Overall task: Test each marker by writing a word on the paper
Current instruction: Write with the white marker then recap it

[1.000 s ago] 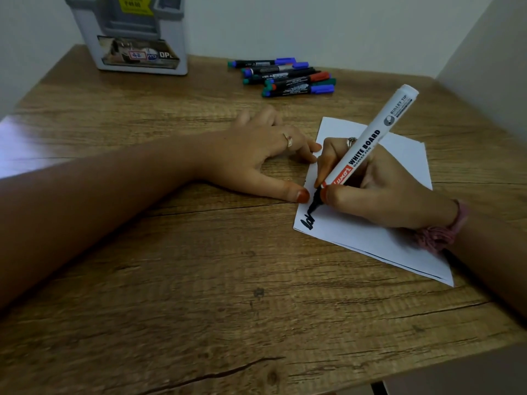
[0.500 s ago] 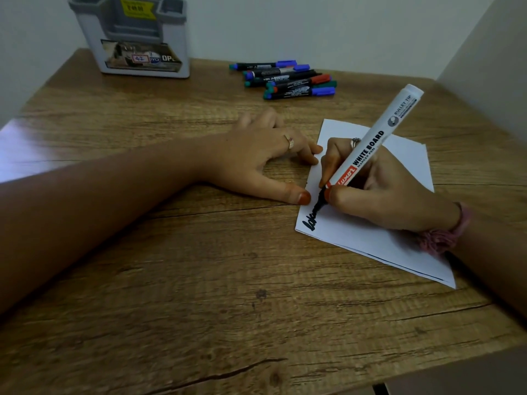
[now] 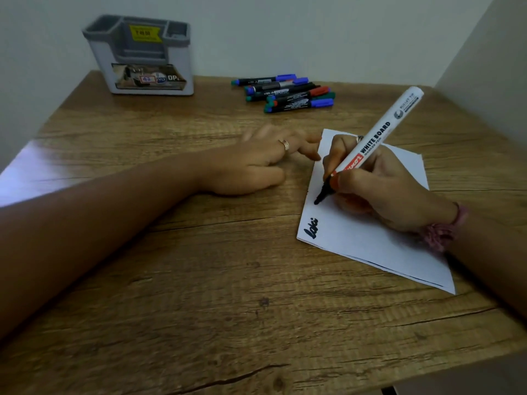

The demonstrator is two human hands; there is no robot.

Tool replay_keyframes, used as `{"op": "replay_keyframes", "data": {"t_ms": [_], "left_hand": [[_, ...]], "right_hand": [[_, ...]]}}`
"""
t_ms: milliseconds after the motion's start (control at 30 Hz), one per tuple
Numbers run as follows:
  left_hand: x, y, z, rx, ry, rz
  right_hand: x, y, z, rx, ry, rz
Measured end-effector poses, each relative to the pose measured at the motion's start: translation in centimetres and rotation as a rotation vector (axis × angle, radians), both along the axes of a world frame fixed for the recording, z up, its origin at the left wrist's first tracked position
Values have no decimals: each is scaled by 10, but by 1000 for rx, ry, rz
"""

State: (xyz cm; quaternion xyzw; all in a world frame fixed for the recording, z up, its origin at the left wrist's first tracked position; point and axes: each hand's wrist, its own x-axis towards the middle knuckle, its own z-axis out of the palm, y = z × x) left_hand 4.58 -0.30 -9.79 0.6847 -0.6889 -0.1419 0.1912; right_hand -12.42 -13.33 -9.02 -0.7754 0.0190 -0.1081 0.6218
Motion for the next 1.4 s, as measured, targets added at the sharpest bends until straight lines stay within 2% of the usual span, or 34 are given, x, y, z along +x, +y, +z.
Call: {"op": "replay_keyframes", "data": {"t_ms": [100, 267, 400, 567, 600, 800, 1000, 1200, 1267, 1400], "left_hand": [[1, 0, 2, -29, 189, 65], [5, 1, 5, -49, 405, 141], [17, 8, 5, -68, 410, 198], [18, 7, 4, -131, 217, 231], [19, 6, 4, -150, 235, 244], [19, 8, 8, -295, 601, 337], [21, 8, 8, -331, 657, 341], [19, 9, 10, -360, 742, 323], [19, 10, 11, -411, 865, 324], [17, 5, 15, -601, 1369, 392]], "right_hand": [[1, -2, 11, 105, 27, -39], [17, -4, 35, 93, -37, -84], [43, -13, 43, 148, -21, -149], [54, -13, 16, 94, -40, -297], [55, -13, 13, 63, -80, -319], [53, -10, 12, -27, -278, -334], [51, -11, 13, -5, -347, -332], [51, -11, 11, -113, -335, -225], [50, -12, 13, -150, -338, -212], [45, -10, 17, -146, -379, -196]]}}
